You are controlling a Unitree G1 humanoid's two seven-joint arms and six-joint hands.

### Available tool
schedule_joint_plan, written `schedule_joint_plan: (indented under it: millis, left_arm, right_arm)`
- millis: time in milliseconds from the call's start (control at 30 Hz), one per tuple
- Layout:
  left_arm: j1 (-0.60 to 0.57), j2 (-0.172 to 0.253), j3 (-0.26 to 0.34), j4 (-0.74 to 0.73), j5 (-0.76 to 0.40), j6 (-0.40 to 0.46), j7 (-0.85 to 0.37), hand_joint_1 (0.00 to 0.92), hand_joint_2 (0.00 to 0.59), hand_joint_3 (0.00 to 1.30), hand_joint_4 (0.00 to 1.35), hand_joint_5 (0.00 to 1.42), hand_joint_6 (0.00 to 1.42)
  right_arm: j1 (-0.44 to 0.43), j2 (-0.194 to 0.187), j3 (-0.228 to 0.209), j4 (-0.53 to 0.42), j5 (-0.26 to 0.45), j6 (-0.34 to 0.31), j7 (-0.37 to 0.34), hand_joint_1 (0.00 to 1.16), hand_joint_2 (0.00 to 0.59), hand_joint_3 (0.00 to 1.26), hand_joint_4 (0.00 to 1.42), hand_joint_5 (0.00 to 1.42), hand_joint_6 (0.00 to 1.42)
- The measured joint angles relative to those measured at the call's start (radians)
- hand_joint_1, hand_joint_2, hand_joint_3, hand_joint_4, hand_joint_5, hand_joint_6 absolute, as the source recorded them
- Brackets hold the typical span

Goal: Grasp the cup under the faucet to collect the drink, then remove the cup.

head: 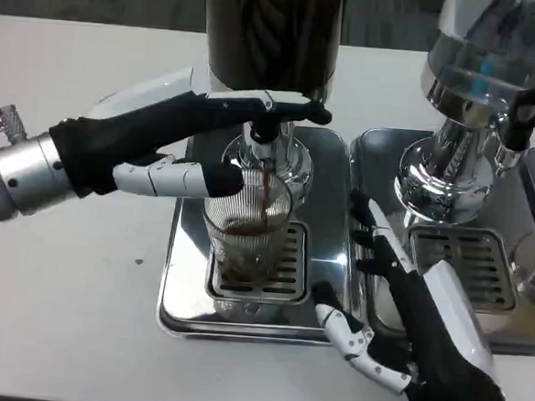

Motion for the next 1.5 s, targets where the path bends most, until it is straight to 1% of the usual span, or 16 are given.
schedule_joint_plan:
  millis: [133,200,267,400,533,667,833,1033,1233,1267,1500]
  left_arm:
    - [0.000,0.004,-0.005,0.000,0.003,-0.010,0.005,0.000,0.100,0.20,0.10,0.11,0.07]
    - [0.000,0.005,-0.006,0.000,0.003,-0.013,0.005,0.000,0.100,0.20,0.10,0.11,0.07]
    - [0.000,0.007,-0.006,0.000,0.003,-0.014,0.006,0.000,0.100,0.20,0.10,0.11,0.07]
    - [0.000,0.009,-0.007,0.000,0.003,-0.014,0.006,0.000,0.100,0.20,0.10,0.11,0.07]
    - [0.000,0.010,-0.007,0.000,0.002,-0.015,0.006,0.000,0.100,0.19,0.10,0.11,0.07]
    - [0.000,0.010,-0.005,0.000,0.001,-0.015,0.006,0.000,0.100,0.19,0.10,0.11,0.07]
    - [0.000,0.010,0.001,0.001,-0.002,-0.015,0.012,0.000,0.100,0.17,0.08,0.11,0.07]
    - [0.001,0.011,0.042,0.003,-0.030,-0.011,0.013,0.000,0.104,0.17,0.08,0.11,0.07]
    - [0.011,0.015,0.087,0.005,-0.045,0.002,0.012,0.000,0.105,0.17,0.08,0.11,0.07]
    - [0.012,0.015,0.100,0.008,-0.046,0.007,0.012,0.000,0.105,0.17,0.08,0.11,0.07]
    - [0.024,0.039,0.156,0.014,-0.075,0.030,0.013,0.000,0.106,0.17,0.08,0.11,0.07]
  right_arm:
    - [-0.034,0.002,0.002,0.015,0.022,0.001,0.037,0.63,0.353,0.02,0.04,0.09,0.25]
    - [-0.050,0.005,0.003,0.039,0.023,0.003,0.046,0.63,0.345,0.02,0.04,0.08,0.22]
    - [-0.062,0.009,0.004,0.054,0.023,0.003,0.048,0.63,0.350,0.02,0.03,0.06,0.20]
    - [-0.118,0.015,0.022,0.115,0.028,0.005,0.066,0.62,0.350,0.03,0.05,0.05,0.18]
    - [-0.162,0.023,0.024,0.148,0.034,0.005,0.067,0.62,0.351,0.03,0.05,0.05,0.18]
    - [-0.188,0.031,0.026,0.168,0.035,0.005,0.067,0.62,0.354,0.04,0.05,0.05,0.18]
    - [-0.202,0.034,0.027,0.192,0.036,0.004,0.065,0.61,0.345,0.05,0.05,0.05,0.18]
    - [-0.216,0.045,0.030,0.218,0.039,-0.004,0.060,0.59,0.306,0.05,0.06,0.05,0.18]
    - [-0.243,0.052,0.031,0.254,0.045,-0.013,0.058,0.59,0.297,0.05,0.06,0.05,0.18]
    - [-0.247,0.053,0.031,0.259,0.046,-0.017,0.057,0.59,0.285,0.05,0.06,0.05,0.18]
    - [-0.277,0.055,0.035,0.277,0.061,-0.017,0.057,0.58,0.278,0.03,0.04,0.04,0.16]
